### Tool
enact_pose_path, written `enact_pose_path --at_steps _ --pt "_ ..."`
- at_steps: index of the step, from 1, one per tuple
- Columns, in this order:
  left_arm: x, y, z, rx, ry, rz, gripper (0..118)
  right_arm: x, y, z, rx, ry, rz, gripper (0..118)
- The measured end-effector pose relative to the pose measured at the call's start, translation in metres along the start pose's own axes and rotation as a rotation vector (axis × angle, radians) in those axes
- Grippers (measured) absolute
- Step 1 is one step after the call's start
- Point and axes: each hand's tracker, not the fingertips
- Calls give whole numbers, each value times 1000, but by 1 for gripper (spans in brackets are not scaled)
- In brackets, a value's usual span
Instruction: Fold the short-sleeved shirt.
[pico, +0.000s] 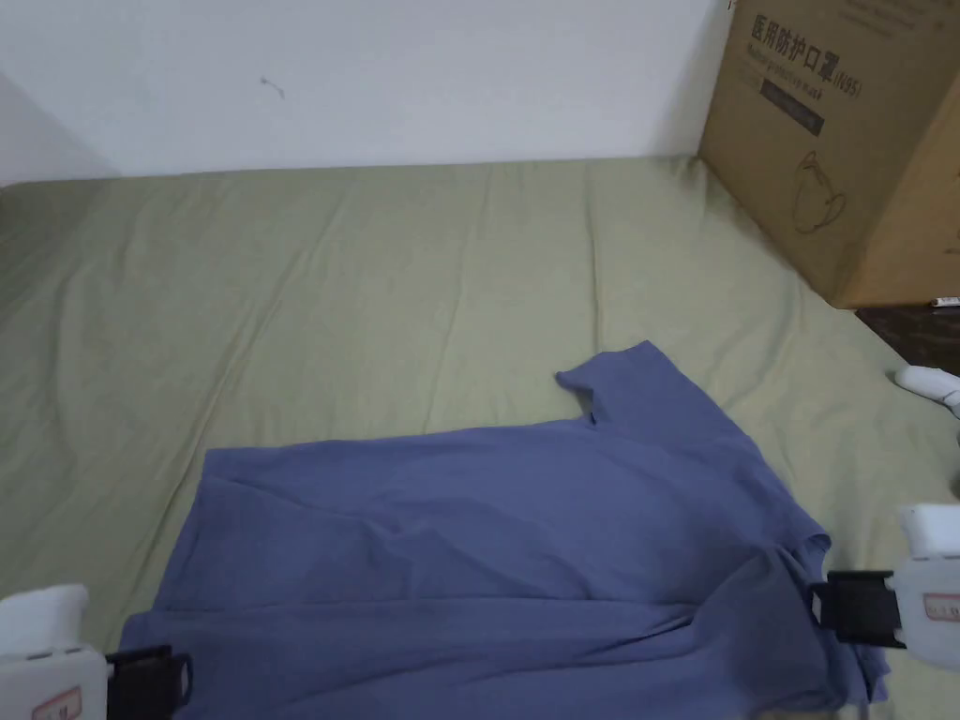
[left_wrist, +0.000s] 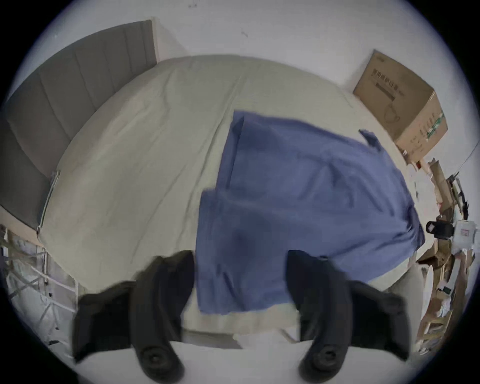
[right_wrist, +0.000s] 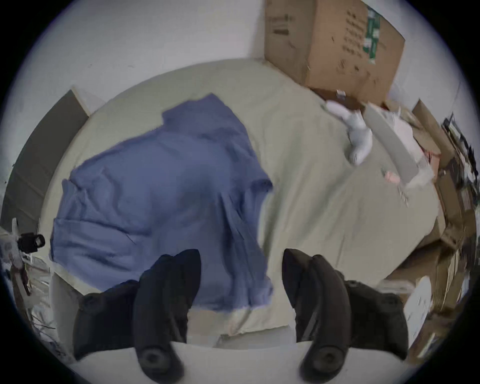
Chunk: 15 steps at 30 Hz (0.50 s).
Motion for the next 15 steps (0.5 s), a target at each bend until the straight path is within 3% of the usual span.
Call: enact_pose_path --at_steps 1,2,3,4,5,7,9,15 --pt "8 6 1 6 4 -14 17 -5 8 0 24 -8 20 26" --pt "14 11 -4 9 18 -41 0 -10 14 -2 44 -42 30 2" --pt "17 14 -8 19 39 -73 0 -12 18 -9 54 -93 26 1" --pt "21 19 -15 11 23 -101 0 -14 20 -15 52 -85 19 0" --pt "19 23 -23 -4 9 -96 0 -12 23 -22 41 -55 12 0" --pt "20 30 -32 -9 2 -85 0 -6 29 -37 14 53 -100 0" --pt "24 38 -37 -6 13 -83 0 -2 42 -53 11 88 -144 0" --pt "30 66 -57 -8 16 -87 0 -3 123 -89 70 102 -99 0"
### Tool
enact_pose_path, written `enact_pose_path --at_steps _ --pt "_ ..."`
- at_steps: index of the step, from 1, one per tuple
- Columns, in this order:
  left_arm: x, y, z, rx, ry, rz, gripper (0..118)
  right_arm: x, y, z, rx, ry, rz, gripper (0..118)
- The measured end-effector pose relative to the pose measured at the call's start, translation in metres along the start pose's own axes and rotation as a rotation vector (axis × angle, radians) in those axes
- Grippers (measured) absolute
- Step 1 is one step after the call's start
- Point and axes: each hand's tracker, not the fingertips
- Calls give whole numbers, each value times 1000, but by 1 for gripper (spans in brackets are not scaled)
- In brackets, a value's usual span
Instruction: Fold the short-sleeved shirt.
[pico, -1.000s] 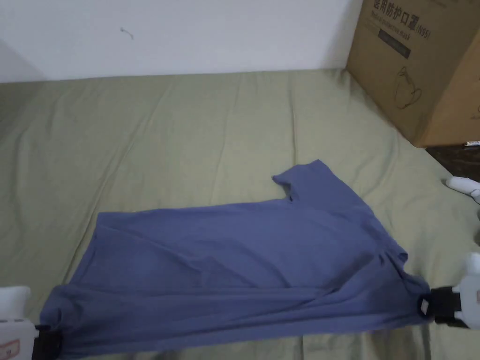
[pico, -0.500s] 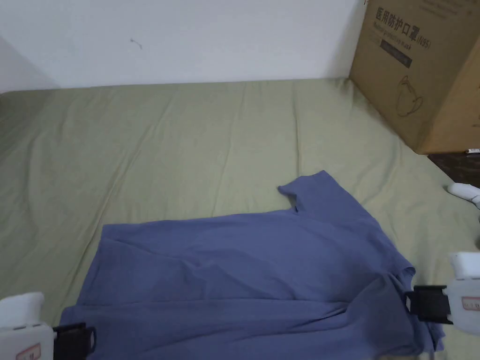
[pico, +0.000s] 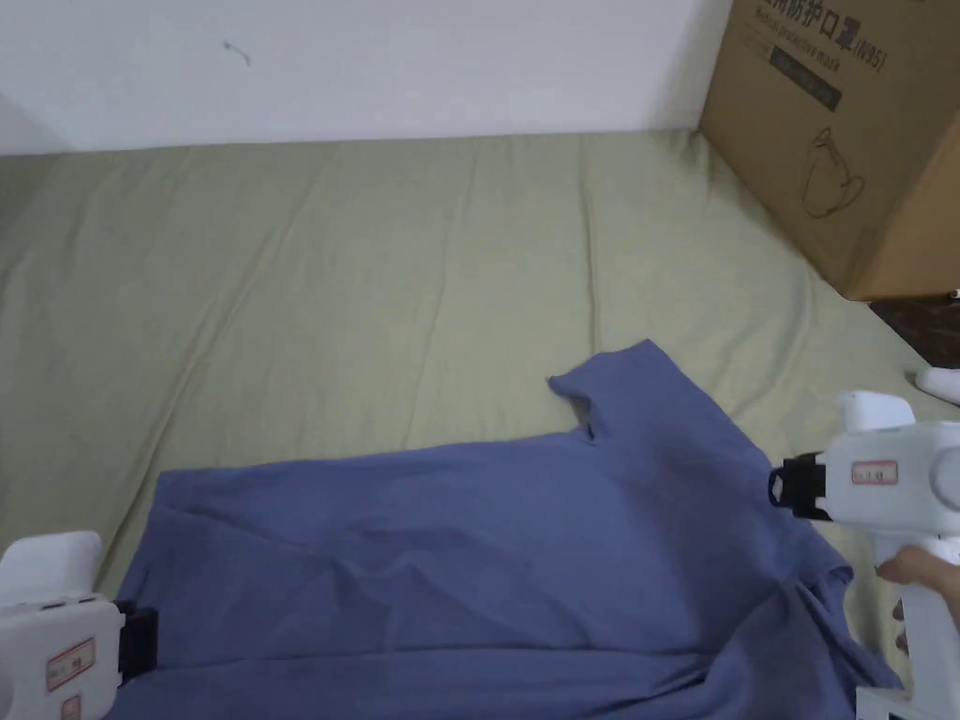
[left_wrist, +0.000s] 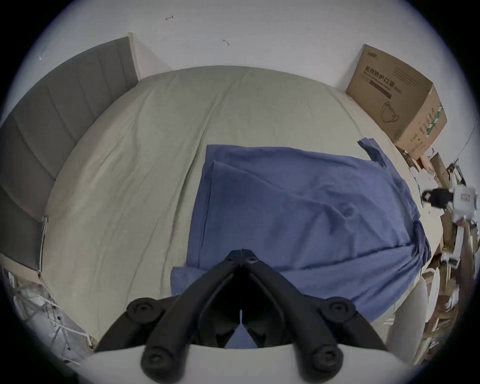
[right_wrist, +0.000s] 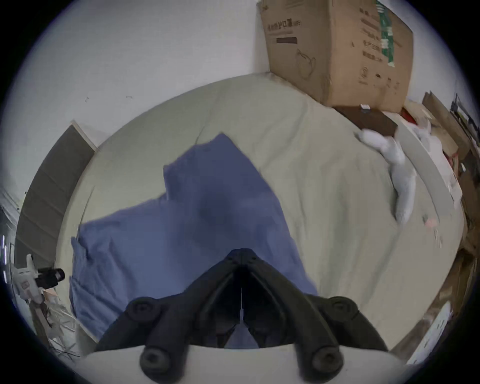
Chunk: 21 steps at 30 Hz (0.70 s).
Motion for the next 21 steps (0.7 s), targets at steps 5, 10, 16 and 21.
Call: enact_pose_path --at_steps 5,10,16,21 --pt "0 19 -21 -19 4 9 0 0 72 -65 -31 -34 88 38" --pt "-4 28 -38 -44 21 10 0 9 89 -129 -141 -75 100 71" --pt "-11 27 -41 -67 31 11 0 6 78 -129 -127 -59 119 18" --pt "-17 27 -40 -68 41 24 0 2 80 -124 -119 -63 142 0"
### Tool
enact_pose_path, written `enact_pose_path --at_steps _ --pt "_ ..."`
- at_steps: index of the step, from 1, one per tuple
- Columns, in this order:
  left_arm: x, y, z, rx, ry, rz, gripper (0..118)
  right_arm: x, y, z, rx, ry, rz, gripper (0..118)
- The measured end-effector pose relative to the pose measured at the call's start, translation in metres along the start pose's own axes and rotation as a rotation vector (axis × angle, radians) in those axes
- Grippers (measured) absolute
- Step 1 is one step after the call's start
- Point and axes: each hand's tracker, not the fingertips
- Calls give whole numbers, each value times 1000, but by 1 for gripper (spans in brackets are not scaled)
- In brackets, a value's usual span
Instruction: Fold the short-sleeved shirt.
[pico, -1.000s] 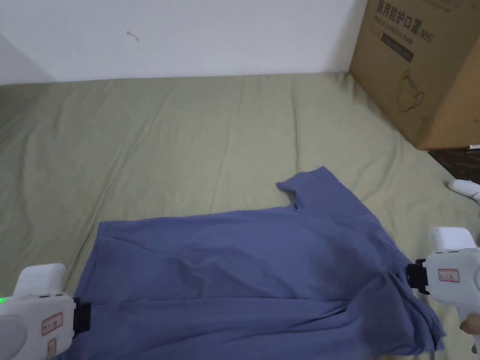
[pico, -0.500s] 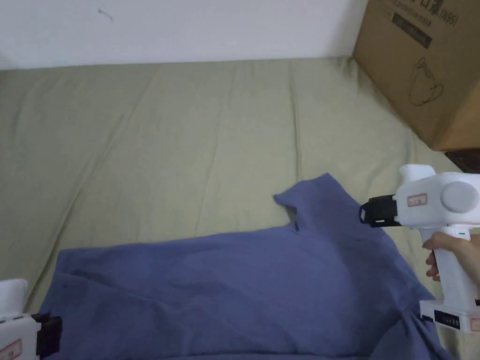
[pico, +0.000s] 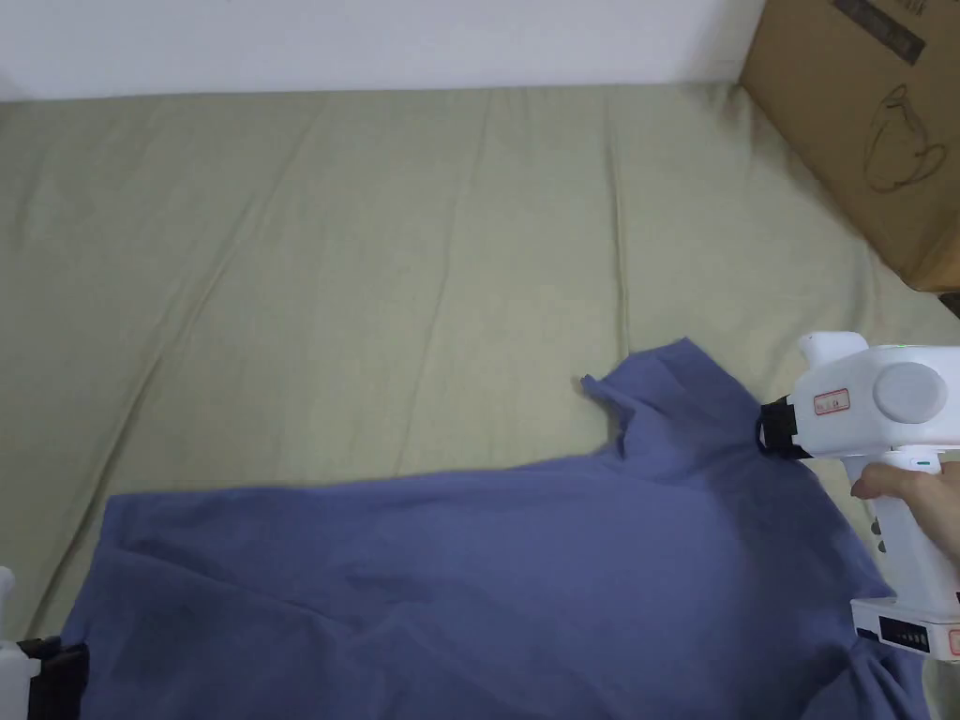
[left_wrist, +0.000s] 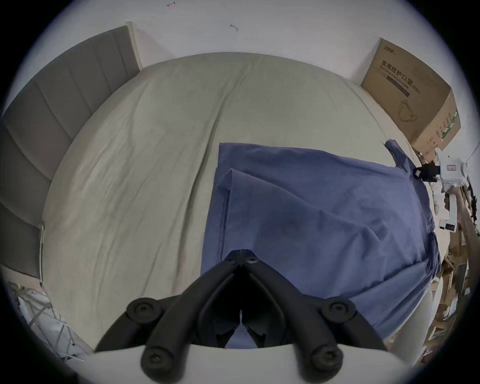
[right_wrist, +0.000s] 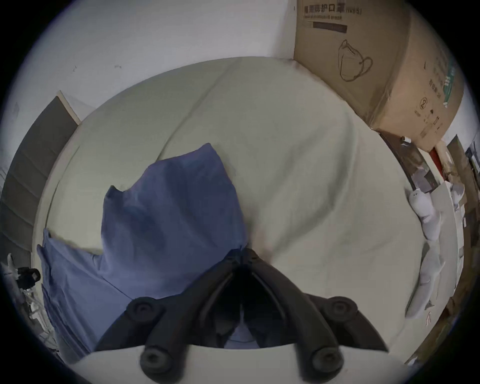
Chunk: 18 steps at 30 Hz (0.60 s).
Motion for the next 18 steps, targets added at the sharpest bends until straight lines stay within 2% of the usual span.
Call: enact_pose_path --at_steps 6,7,8,9,10,11,12,13,18 --pt "-11 22 1 44 -7 43 2 -6 5 19 39 15 8 0" --pt "-12 31 0 49 -8 59 17 -8 7 22 41 15 15 0" --pt "-14 41 -3 38 -11 75 39 -9 7 23 43 14 19 0" --pt "-16 52 -7 38 -7 88 39 -9 8 24 43 14 21 0" --pt "-16 64 -14 37 -9 93 48 -8 8 25 42 15 21 0" --pt "-17 75 -23 40 -7 96 68 -9 8 25 43 15 20 0" --pt "-17 86 -33 43 -2 105 93 -8 8 25 43 16 18 0" --pt "-16 98 -43 35 16 120 108 -7 8 25 40 16 15 0" --pt "-13 134 -97 -44 35 131 104 -3 7 23 32 16 10 0"
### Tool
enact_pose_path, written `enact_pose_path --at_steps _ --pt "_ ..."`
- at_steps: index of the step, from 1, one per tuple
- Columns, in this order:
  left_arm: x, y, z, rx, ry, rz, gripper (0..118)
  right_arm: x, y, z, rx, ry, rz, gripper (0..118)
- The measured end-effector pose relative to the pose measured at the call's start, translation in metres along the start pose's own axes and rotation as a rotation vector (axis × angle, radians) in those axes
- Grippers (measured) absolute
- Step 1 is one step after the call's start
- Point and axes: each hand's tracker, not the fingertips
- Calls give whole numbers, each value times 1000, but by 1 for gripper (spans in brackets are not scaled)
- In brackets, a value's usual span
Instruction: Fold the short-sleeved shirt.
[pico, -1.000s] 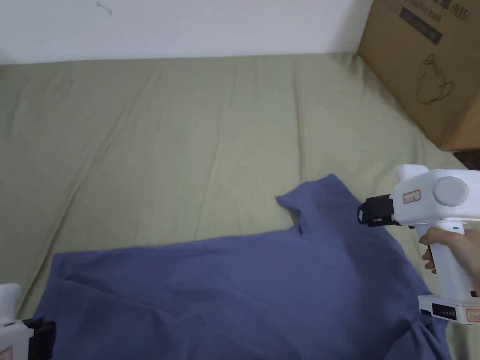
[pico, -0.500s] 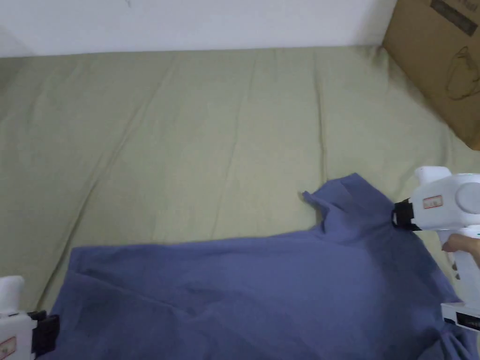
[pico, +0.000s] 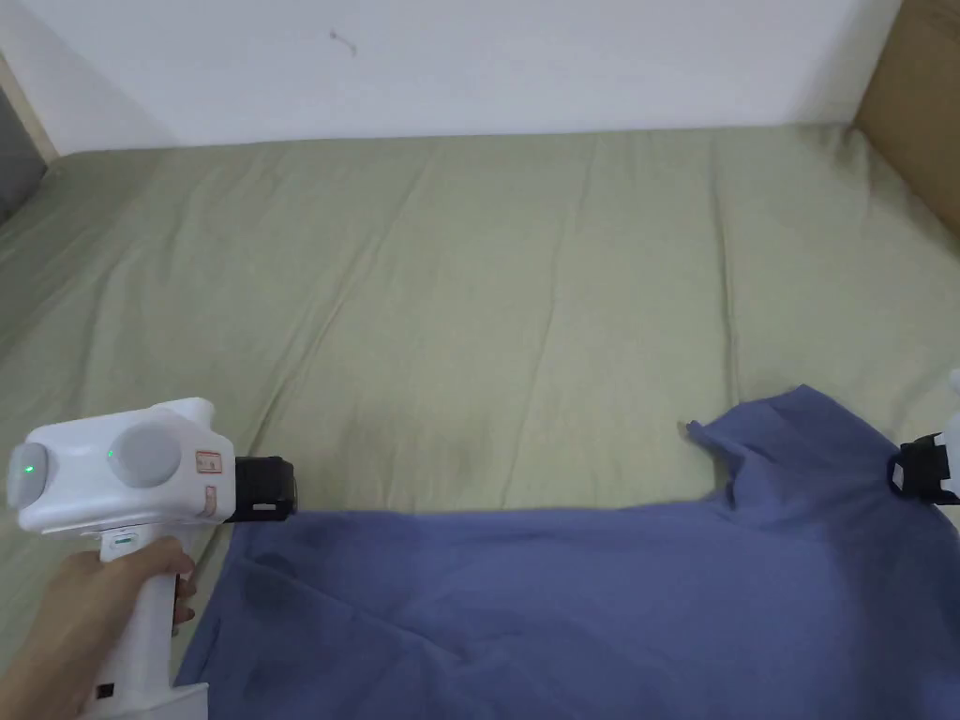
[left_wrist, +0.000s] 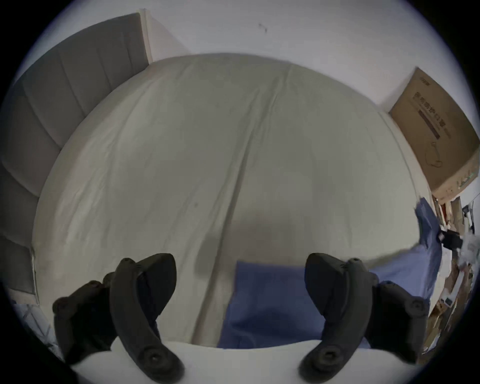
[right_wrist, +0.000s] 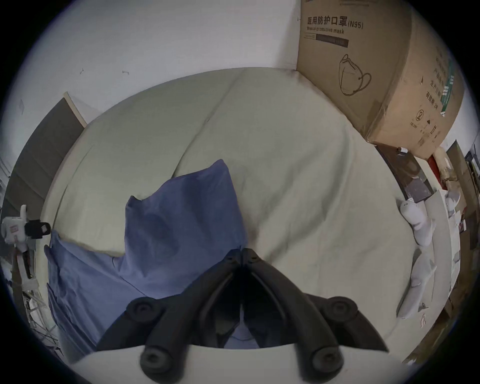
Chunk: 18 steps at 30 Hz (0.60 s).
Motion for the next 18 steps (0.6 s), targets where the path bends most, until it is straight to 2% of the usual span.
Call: enact_pose_path --at_steps 2,3,4,5,6,7,8,9,18 --pt "4 -2 -20 -83 -14 -19 74 -1 0 0 0 3 -9 0" --pt "8 -10 -18 -76 83 -102 73 -1 0 0 -1 7 -12 0" --pt "12 -11 -10 -3 60 -162 65 -1 0 1 -1 9 -15 0" --pt "12 -9 -5 -33 61 -163 53 -3 0 3 0 12 -14 0" --pt "10 -5 0 -31 64 -145 36 -3 0 6 1 15 -8 0" --pt "9 -4 6 -31 66 -140 0 -4 0 9 3 15 -4 0" --pt "2 0 10 -37 -8 -92 0 -3 1 11 4 19 -7 0" --pt "-1 -1 15 -39 -5 -41 0 -2 2 15 7 23 -17 0" --pt "-9 -2 113 138 -77 -88 0 0 4 88 90 38 -16 0"
